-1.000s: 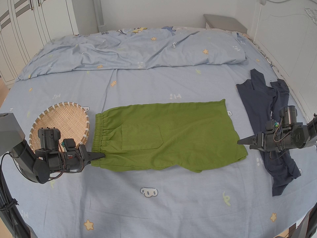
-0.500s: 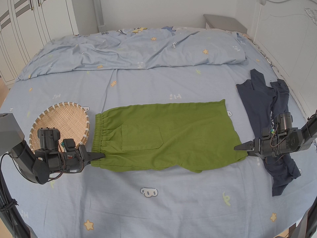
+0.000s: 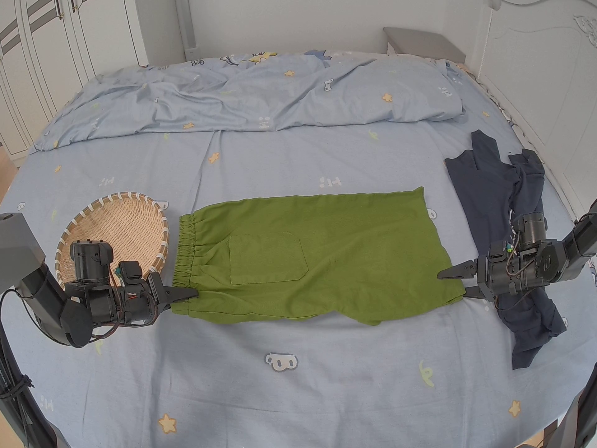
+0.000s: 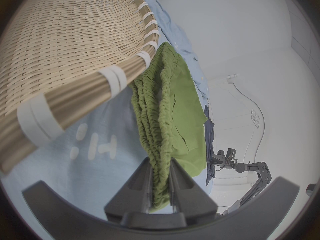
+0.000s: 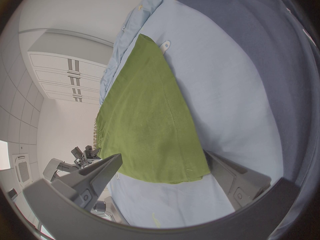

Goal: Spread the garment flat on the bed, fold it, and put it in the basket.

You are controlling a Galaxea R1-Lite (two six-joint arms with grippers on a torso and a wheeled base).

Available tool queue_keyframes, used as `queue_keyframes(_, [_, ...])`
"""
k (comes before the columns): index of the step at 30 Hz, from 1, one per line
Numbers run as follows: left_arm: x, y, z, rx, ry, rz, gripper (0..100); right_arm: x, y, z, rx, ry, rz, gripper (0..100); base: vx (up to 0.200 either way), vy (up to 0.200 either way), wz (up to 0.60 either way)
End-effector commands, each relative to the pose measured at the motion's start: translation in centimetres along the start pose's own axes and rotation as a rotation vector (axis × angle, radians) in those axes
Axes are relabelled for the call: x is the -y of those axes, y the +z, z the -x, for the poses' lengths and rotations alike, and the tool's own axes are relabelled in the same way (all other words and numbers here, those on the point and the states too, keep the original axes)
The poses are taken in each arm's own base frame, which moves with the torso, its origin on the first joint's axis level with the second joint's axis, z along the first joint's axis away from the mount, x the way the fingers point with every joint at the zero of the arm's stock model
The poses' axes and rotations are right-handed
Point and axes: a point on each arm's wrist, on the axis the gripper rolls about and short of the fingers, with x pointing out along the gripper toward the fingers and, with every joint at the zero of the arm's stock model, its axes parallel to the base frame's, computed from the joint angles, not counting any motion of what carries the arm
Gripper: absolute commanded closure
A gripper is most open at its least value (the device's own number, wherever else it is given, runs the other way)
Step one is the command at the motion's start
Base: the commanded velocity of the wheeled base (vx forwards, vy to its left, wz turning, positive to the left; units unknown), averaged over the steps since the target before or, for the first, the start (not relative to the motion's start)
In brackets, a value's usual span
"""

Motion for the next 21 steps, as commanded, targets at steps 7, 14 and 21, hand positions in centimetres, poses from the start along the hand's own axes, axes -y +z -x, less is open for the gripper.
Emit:
queue_keyframes(7, [0.22,0.03,0.10,0.002,-0.004,-0.004,100,0.79,-0.06,-0.72,-0.038,0.033,-0.035,0,0.000,0.000,0.00])
queue_keyframes(14, [0.25,-0.07,0.19,0.002,-0.004,-0.004,100,0.54,0.31,-0.62,-0.043,0.083,-0.071,0,0.000,0.000,0.00])
queue_keyframes(21, [0.25,-0.07,0.19,0.002,-0.004,-0.004,100,0.62,0.33,-0.54,-0.041,0.082,-0.072,0,0.000,0.000,0.00])
